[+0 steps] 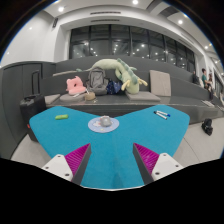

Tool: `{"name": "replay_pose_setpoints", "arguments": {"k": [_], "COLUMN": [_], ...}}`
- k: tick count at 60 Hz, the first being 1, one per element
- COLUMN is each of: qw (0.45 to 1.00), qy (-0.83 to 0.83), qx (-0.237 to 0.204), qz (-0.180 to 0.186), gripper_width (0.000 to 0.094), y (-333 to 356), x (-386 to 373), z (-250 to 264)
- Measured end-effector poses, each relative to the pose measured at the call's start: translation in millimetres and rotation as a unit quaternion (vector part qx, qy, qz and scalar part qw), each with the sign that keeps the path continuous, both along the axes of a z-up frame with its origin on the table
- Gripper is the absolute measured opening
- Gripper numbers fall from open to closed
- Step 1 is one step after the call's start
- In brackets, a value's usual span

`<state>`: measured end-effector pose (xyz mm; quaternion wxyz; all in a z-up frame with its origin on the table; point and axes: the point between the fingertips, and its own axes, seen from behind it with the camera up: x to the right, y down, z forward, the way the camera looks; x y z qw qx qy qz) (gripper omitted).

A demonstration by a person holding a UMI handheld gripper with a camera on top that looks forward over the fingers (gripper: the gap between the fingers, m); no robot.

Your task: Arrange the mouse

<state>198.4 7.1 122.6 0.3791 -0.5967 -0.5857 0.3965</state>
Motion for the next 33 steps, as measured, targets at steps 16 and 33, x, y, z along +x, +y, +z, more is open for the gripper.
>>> {"name": "replay_pose_setpoints", "arguments": {"k": [16,33], "qw": [1.0,0.999], "qy": [0.004,0.023], "qx": [0.01,0.025], "qz": [0.003,0.002], "gripper_width": [0.0844,0.0845], "y": [-4.1,-5.6], "x": [44.2,63.2], "z": [1.5,22.5]}}
